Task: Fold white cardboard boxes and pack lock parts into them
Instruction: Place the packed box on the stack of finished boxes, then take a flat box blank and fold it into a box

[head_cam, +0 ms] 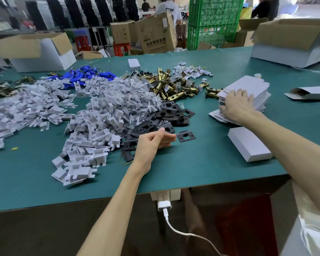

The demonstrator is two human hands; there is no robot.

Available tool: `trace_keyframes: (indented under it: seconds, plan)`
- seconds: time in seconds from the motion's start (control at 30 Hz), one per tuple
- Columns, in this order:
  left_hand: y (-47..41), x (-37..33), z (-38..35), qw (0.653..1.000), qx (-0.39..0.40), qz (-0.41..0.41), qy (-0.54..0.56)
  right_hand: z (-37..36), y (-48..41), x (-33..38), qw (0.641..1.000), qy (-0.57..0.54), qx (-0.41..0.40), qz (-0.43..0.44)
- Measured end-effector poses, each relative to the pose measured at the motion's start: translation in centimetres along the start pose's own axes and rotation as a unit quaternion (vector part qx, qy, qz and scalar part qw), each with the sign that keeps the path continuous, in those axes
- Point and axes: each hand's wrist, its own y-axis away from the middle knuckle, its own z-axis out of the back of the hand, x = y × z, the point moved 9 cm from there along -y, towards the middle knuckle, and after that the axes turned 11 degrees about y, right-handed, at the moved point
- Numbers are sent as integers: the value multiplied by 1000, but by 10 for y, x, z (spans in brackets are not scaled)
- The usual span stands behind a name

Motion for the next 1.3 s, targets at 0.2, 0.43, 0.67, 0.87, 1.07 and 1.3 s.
trace_keyframes:
  seconds: [0.2, 0.43, 0.67, 0.87, 1.07, 1.3]
  plan:
    - [-1, 0, 0, 1000, 6, 3, -4, 15, 20, 0, 984, 6, -146, 99]
    - [0, -1, 1, 1000, -1, -3, -16, 54, 64, 22, 937, -75, -291, 178]
    - [1, -5, -3, 996, 4, 32, 79, 58, 177, 104, 799, -189, -372, 434]
    - [4, -7, 6, 980, -21, 51, 193, 14, 196, 127, 800, -358, -268, 401]
    - [4, -2, 17, 969, -61, 77, 228, -40, 161, 126, 803, -559, 7, 207]
    - [5, -2, 7, 985, -49, 70, 152, -73, 144, 124, 695, -690, 142, 142]
